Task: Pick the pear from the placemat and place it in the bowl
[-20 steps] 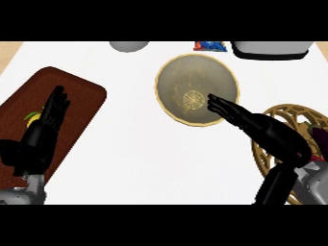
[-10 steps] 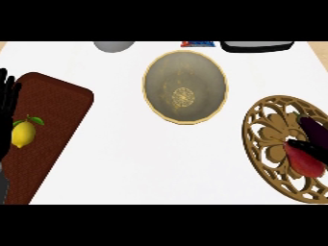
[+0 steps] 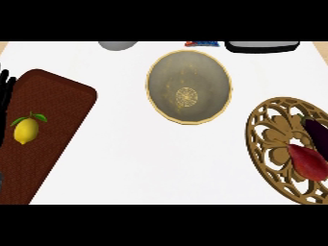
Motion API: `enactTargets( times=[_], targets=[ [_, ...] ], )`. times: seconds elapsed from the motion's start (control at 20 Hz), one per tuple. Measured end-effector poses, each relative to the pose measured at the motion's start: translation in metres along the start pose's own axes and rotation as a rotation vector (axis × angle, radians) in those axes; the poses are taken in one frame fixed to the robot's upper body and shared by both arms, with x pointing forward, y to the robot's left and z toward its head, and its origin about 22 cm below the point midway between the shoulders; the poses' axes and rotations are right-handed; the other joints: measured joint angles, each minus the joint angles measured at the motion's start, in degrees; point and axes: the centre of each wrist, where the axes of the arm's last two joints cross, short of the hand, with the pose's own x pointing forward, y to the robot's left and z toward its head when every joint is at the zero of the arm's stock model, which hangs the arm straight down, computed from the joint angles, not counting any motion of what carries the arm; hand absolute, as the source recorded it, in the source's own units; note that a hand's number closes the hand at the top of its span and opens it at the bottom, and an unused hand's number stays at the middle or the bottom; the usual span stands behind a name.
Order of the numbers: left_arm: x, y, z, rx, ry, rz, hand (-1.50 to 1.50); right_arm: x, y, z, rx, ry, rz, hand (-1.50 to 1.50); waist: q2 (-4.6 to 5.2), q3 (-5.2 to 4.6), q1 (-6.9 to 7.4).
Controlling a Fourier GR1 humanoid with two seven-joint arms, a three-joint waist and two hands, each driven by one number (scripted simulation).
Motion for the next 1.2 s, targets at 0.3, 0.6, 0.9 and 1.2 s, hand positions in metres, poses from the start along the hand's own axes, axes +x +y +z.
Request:
enactTargets(
  times=[0.3,0.6,0.9,1.2],
  targets=[
    [0.0,-0.002,-0.003,-0.008,-0.013,0.003,0.0,0.02,-0.035,-0.005,0.222,0.132,0.206,-1.5,0.16,0.0,0.62],
    [-0.004,-0.004,-0.012,-0.011,-0.011,0.004,0.0,0.019,-0.039,-0.001,0.384,0.195,0.337,-1.5,0.3,0.02,0.94],
    [-0.005,-0.012,-0.013,-0.031,-0.016,0.006,0.0,0.001,-0.029,0.016,0.432,0.227,0.368,-1.5,0.45,0.02,2.08],
    [-0.007,-0.012,-0.017,-0.043,-0.02,0.009,0.0,-0.017,-0.008,0.02,0.475,0.241,0.355,-1.5,0.58,0.01,2.79]
  ],
)
